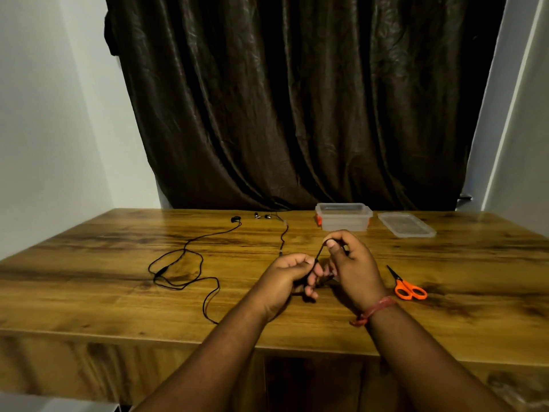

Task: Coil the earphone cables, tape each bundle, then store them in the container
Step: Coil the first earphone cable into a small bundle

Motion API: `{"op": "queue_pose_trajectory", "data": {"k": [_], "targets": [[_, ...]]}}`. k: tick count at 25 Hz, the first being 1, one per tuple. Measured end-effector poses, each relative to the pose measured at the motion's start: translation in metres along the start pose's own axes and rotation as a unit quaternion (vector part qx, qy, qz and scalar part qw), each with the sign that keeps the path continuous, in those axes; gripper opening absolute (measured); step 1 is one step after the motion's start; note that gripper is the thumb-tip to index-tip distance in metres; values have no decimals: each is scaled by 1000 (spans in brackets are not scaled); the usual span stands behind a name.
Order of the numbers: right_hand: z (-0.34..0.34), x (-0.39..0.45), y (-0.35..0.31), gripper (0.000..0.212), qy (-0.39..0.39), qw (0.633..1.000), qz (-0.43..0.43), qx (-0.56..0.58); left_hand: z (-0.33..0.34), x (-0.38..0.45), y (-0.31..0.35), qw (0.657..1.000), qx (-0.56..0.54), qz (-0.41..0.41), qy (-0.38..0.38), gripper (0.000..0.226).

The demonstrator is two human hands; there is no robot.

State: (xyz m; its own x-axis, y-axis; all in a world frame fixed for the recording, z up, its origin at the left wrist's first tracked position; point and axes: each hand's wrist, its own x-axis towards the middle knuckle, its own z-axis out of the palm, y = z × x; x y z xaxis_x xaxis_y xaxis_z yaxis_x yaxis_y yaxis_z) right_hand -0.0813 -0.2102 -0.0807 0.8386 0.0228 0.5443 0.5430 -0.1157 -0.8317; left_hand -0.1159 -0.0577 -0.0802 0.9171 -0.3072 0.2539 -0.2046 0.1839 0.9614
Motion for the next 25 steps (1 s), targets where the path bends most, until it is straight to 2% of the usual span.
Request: {"op": "queue_pose_trajectory", "data": {"k": [3,5,8,11,13,15,17,20,22,25], "targets": [[1,-1,3,18,-24,997,-22,-71,0,-5,8,997,-73,17,-4,20],[6,-6,2,18,-87,982,-60,-157,-3,-5,13,989,-144,40,17,18],[17,-14,0,19,-169,933,-114,-297,-8,-3,18,967,-233,72,77,18],[21,-18,-5,22,-194,895,-171,-364,-13,2,18,955,-236,97,148,18],[19,-21,-9,19,-198,890,-190,-364,-15,5,14,955,-204,102,188,18],[18,-24,-13,14,-201,891,-203,-354,-15,8,9,964,-120,103,214,19],[17,-24,-16,10,-185,893,-210,-353,-13,8,3,968,25,100,229,20],[11,-22,-16,7,-124,909,-207,-339,-9,5,-2,943,227,91,224,23],[8,-19,-15,5,-91,918,-202,-330,-7,4,-5,947,244,79,192,26],[9,-18,-16,6,-60,906,-217,-357,-7,6,-10,972,174,38,154,29]]}}
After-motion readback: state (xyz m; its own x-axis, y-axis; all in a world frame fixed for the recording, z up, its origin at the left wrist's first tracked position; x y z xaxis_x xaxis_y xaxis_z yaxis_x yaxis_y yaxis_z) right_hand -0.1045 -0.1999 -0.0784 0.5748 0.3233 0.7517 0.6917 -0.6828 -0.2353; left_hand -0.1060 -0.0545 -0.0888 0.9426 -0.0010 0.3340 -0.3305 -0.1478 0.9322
